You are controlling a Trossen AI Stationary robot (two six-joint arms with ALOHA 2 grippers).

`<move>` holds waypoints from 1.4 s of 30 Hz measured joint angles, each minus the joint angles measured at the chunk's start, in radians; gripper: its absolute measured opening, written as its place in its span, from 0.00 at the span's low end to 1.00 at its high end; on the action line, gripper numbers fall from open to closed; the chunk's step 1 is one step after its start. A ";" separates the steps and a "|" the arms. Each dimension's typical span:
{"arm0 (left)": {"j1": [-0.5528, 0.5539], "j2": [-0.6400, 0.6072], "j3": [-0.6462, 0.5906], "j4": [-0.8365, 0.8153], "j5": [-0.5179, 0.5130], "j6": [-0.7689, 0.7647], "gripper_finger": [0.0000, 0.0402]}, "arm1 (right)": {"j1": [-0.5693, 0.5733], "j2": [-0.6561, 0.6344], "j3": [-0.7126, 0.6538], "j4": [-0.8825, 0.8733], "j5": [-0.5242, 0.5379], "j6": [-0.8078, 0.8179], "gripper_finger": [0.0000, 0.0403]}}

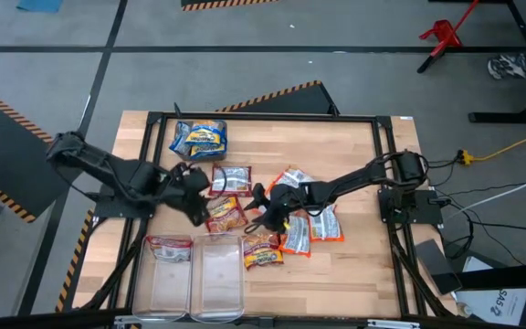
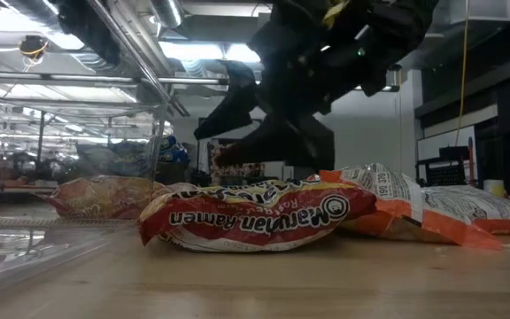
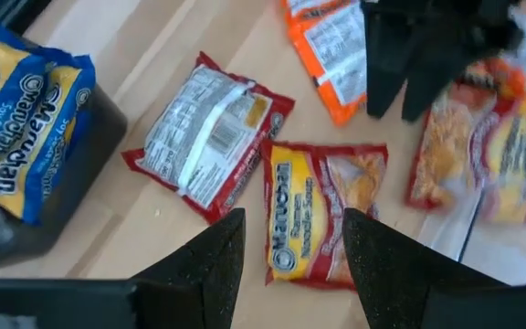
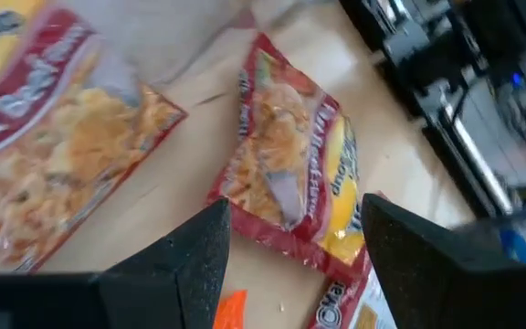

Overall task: Sort Maruchan noodles
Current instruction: Put the red noodle pack into the left transparent bin

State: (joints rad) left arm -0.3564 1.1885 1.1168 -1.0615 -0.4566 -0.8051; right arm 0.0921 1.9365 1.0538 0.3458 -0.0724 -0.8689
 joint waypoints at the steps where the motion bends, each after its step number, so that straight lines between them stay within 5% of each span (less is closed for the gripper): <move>1: 0.027 0.000 0.000 0.011 0.020 0.005 0.44 | -0.002 0.000 0.000 0.007 0.011 0.028 0.58; 8: 0.222 -0.005 -0.020 0.044 0.221 0.083 0.44 | -0.016 -0.034 0.000 0.015 0.052 0.193 0.69; 16: 0.350 -0.004 -0.220 0.303 0.441 0.201 0.45 | -0.014 -0.036 0.000 -0.041 0.218 0.262 0.89; 25: 0.443 -0.004 -0.413 0.558 0.648 0.214 0.45 | -0.014 -0.036 0.000 -0.120 0.305 0.279 0.92; 42: 0.484 0.071 -0.506 0.662 0.661 0.232 0.45 | -0.014 -0.035 0.000 -0.079 0.087 0.356 0.90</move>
State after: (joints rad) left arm 0.1272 1.2590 0.6106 -0.3998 0.2041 -0.5735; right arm 0.0784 1.9019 1.0538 0.2669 0.0147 -0.5132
